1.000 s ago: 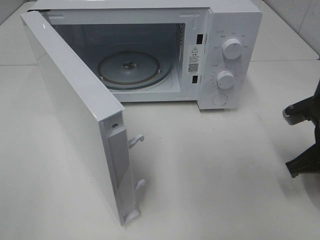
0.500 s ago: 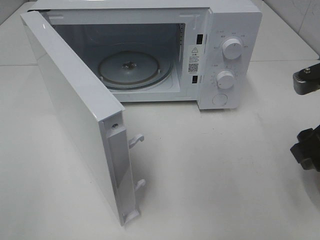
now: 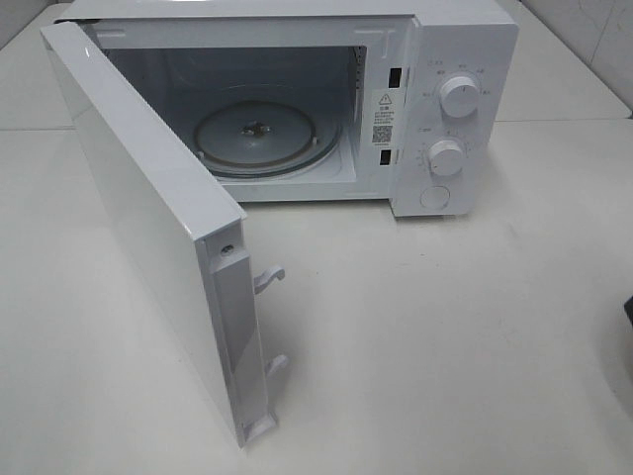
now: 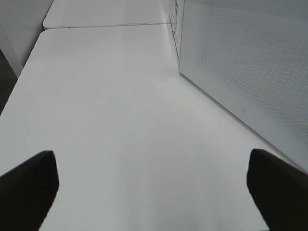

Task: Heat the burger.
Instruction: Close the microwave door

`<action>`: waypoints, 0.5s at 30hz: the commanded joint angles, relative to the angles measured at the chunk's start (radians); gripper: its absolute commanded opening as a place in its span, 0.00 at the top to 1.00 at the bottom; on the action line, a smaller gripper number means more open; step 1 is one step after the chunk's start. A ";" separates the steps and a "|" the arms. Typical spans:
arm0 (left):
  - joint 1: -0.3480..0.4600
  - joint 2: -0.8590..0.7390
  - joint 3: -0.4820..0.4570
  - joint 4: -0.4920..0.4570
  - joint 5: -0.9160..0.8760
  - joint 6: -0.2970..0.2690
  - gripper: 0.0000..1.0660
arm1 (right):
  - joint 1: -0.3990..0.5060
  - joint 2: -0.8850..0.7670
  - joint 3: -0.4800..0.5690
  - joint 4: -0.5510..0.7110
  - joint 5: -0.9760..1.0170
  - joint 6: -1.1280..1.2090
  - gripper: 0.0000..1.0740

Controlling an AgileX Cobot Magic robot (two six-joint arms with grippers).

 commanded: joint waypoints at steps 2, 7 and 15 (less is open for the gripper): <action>0.005 -0.013 0.000 0.003 0.006 -0.002 0.06 | -0.003 -0.103 0.000 0.002 0.064 0.003 0.29; 0.005 -0.013 0.000 0.003 0.006 -0.002 0.06 | -0.003 -0.260 0.000 0.001 0.108 0.005 0.29; 0.005 -0.013 0.000 0.003 0.006 -0.002 0.06 | -0.061 -0.458 0.040 -0.005 0.112 -0.030 0.29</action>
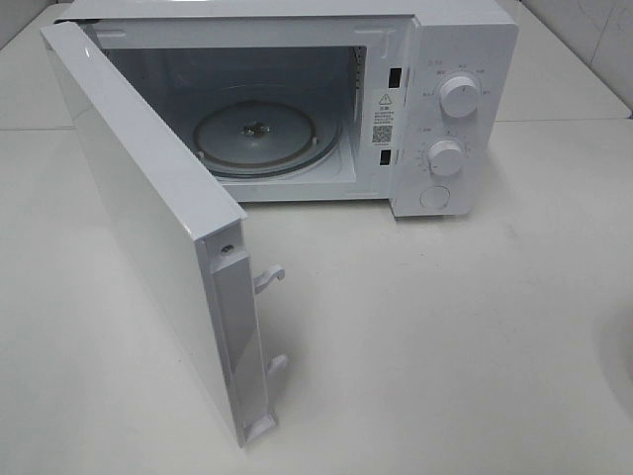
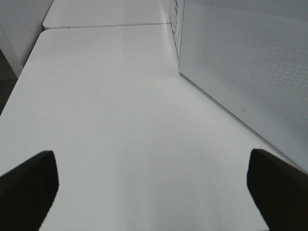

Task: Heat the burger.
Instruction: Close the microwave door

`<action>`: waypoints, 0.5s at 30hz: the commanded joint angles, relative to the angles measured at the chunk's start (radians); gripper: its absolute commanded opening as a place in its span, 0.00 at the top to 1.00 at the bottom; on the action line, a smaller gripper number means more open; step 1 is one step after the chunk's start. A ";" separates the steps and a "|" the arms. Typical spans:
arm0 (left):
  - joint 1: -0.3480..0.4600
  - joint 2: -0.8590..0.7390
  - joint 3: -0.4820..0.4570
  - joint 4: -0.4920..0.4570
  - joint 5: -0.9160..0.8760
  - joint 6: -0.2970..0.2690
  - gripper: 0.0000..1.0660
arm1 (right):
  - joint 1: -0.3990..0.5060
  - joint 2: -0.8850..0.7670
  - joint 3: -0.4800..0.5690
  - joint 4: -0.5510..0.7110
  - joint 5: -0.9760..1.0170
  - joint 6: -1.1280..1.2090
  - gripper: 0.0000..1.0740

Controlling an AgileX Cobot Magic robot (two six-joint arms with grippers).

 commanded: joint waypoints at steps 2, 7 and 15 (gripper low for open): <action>0.005 -0.013 0.000 0.003 0.006 -0.002 0.06 | -0.055 -0.080 0.043 -0.003 0.005 -0.027 0.29; 0.005 -0.013 0.000 0.003 0.006 -0.002 0.06 | -0.127 -0.199 0.107 0.009 0.002 -0.028 0.29; 0.005 -0.013 0.000 0.003 0.006 -0.002 0.06 | -0.202 -0.358 0.150 0.101 -0.062 -0.135 0.29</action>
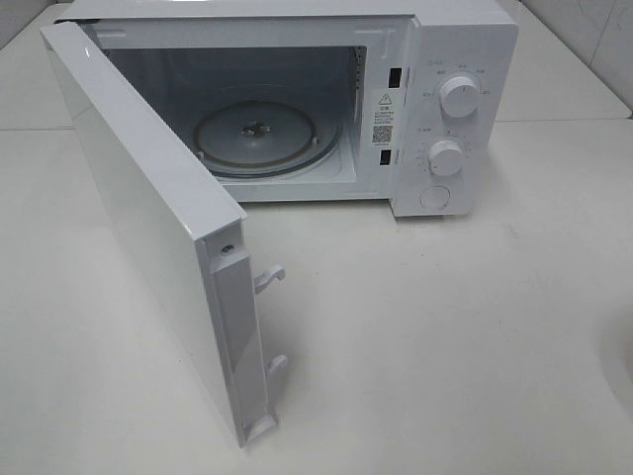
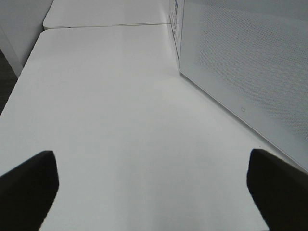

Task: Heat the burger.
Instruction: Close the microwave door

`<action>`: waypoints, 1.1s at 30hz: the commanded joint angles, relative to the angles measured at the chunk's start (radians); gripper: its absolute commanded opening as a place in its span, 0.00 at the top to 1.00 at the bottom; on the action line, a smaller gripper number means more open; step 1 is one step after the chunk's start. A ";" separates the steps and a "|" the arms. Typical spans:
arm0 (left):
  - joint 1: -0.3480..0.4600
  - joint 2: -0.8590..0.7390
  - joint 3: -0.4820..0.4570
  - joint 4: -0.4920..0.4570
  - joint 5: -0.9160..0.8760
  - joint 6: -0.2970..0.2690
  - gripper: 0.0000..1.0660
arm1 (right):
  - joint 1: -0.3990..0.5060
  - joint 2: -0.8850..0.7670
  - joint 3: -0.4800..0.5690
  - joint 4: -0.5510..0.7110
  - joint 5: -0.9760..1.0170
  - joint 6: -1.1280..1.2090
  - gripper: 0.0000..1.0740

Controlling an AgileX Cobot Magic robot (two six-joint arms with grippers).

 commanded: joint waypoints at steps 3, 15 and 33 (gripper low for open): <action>0.005 -0.013 0.000 0.003 0.006 -0.002 0.06 | -0.023 -0.094 0.004 0.026 -0.022 -0.042 0.29; 0.005 -0.011 0.000 0.003 0.006 -0.002 0.06 | -0.052 -0.188 0.004 0.023 -0.022 -0.033 0.29; 0.005 -0.011 0.000 0.003 0.006 -0.002 0.06 | -0.052 -0.188 0.004 0.023 -0.022 -0.034 0.29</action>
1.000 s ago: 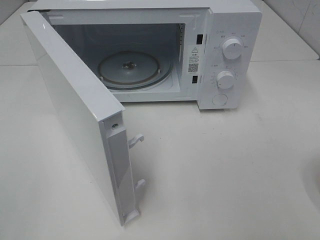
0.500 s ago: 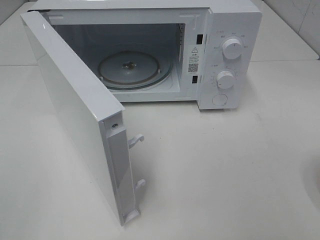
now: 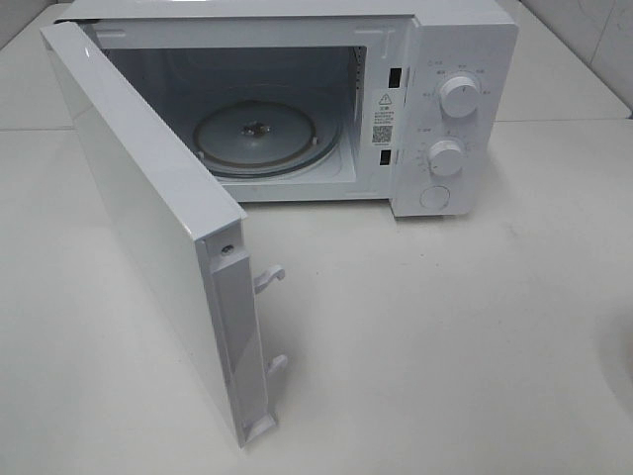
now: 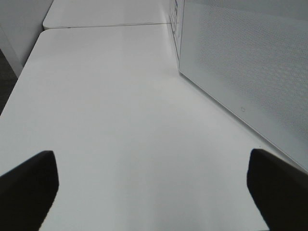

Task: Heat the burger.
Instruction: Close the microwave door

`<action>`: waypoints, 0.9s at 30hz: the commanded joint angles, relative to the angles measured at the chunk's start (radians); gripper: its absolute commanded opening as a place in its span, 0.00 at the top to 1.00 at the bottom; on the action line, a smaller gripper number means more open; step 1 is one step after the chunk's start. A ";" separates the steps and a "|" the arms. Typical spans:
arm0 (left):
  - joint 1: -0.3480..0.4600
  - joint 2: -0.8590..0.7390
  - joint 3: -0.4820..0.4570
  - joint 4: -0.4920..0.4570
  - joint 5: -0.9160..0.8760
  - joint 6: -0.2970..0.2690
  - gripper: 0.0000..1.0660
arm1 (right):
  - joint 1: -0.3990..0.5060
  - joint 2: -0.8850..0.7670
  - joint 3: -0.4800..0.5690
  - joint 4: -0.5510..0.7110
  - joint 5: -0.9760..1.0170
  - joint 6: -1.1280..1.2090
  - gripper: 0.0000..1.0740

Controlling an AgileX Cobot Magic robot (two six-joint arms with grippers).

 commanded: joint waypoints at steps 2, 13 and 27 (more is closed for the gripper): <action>0.005 -0.011 0.000 0.003 0.006 -0.002 0.06 | -0.005 -0.027 0.002 -0.003 -0.009 -0.003 0.29; 0.005 -0.011 0.000 0.003 0.006 -0.002 0.06 | -0.005 -0.027 0.002 -0.003 -0.009 -0.003 0.30; 0.005 -0.012 0.000 0.003 0.006 -0.004 0.06 | -0.005 -0.027 0.002 -0.003 -0.009 -0.003 0.30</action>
